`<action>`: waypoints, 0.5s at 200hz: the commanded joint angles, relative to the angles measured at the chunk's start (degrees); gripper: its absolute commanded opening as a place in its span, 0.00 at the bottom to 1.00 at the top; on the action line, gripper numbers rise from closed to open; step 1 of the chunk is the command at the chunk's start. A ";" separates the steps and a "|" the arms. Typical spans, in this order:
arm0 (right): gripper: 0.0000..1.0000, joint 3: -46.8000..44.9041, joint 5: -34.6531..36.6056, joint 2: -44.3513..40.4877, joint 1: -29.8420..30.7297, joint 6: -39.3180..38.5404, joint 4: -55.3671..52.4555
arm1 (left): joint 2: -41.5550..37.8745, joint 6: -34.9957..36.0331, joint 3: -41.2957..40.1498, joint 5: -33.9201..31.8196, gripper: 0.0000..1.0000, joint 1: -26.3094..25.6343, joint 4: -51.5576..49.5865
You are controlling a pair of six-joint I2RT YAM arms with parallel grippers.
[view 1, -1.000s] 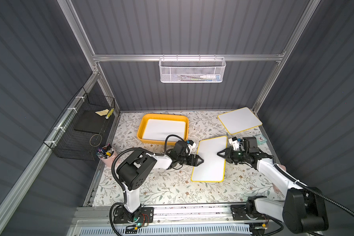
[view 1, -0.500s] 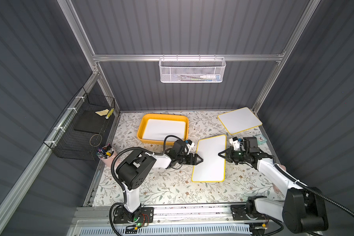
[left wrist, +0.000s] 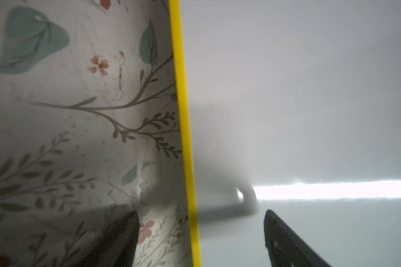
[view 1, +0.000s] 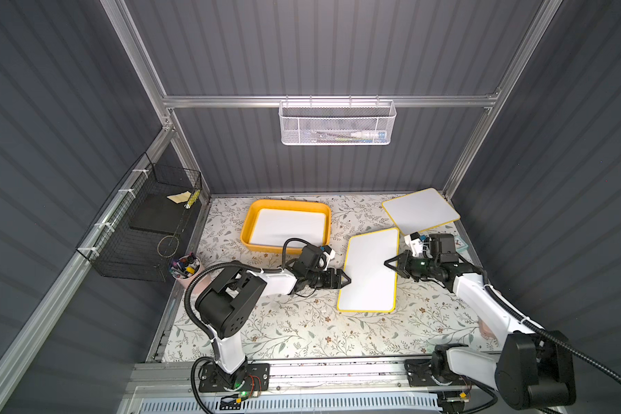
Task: Put the whiteboard into the storage box
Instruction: Pick up the whiteboard at the center of the board.
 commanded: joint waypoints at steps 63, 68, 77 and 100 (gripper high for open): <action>0.00 12.06 -10.42 1.34 -0.37 -6.53 -7.54 | -11.04 3.16 0.80 -2.51 0.85 3.84 -11.13; 0.00 12.89 -11.39 1.80 -0.36 -6.81 -8.00 | -11.37 2.66 0.53 -1.59 0.85 4.33 -10.46; 0.00 14.14 -13.81 2.57 -0.36 -7.15 -8.45 | -11.92 1.19 -0.34 0.66 0.85 5.35 -8.37; 0.00 15.21 -19.00 3.72 -0.20 -6.76 -6.80 | -12.65 -3.31 -2.49 7.64 0.84 8.03 -0.83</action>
